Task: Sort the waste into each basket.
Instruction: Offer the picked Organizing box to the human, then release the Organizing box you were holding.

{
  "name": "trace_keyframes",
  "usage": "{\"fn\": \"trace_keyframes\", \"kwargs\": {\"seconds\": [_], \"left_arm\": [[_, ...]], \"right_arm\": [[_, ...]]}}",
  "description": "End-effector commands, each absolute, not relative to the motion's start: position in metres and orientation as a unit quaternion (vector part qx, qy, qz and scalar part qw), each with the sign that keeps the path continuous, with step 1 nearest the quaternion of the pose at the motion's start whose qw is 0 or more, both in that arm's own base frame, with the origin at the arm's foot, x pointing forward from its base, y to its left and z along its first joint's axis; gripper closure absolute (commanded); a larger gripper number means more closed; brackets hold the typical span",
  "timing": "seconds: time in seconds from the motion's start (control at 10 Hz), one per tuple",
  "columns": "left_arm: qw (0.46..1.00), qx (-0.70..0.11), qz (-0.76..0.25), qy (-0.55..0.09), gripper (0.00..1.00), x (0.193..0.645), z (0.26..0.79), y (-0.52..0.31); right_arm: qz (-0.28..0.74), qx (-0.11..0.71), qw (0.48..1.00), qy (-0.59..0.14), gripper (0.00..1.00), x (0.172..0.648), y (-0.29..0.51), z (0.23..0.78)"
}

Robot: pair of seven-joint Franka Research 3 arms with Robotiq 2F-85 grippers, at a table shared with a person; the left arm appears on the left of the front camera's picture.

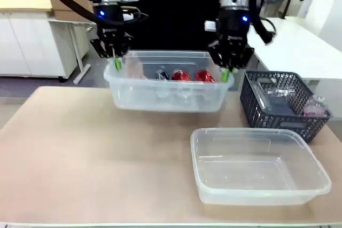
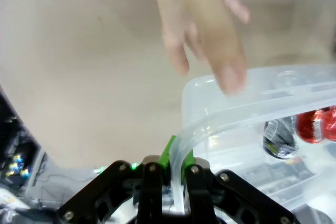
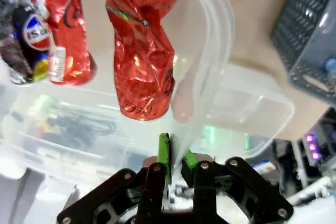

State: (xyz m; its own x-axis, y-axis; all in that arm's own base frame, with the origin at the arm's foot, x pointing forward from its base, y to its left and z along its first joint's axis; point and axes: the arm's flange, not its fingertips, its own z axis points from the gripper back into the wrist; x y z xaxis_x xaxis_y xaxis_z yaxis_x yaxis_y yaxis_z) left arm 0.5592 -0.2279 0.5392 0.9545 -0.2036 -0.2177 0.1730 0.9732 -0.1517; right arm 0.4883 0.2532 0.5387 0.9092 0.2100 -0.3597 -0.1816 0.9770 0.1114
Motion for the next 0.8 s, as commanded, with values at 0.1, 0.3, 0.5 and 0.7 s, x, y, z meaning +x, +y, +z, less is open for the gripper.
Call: {"fn": "trace_keyframes", "kwargs": {"seconds": [0.1, 0.3, 0.5, 0.7], "left_arm": [[0.98, -0.044, -0.083, 0.176, 0.95, 0.606, 0.535, -0.247], [0.984, -0.06, -0.096, 0.136, 0.95, 0.576, 0.531, -0.229], [0.984, -0.06, -0.096, 0.136, 0.95, 0.576, 0.531, -0.229], [0.984, -0.06, -0.096, 0.136, 0.95, 0.576, 0.531, -0.229]], "right_arm": [[0.17, 0.034, 0.943, 0.283, 0.94, 0.523, 0.266, 0.52], [0.117, 0.037, 0.96, 0.251, 0.94, 0.518, 0.259, 0.508], [0.117, 0.037, 0.96, 0.251, 0.94, 0.518, 0.259, 0.508], [0.117, 0.037, 0.96, 0.251, 0.94, 0.518, 0.259, 0.508]]}}
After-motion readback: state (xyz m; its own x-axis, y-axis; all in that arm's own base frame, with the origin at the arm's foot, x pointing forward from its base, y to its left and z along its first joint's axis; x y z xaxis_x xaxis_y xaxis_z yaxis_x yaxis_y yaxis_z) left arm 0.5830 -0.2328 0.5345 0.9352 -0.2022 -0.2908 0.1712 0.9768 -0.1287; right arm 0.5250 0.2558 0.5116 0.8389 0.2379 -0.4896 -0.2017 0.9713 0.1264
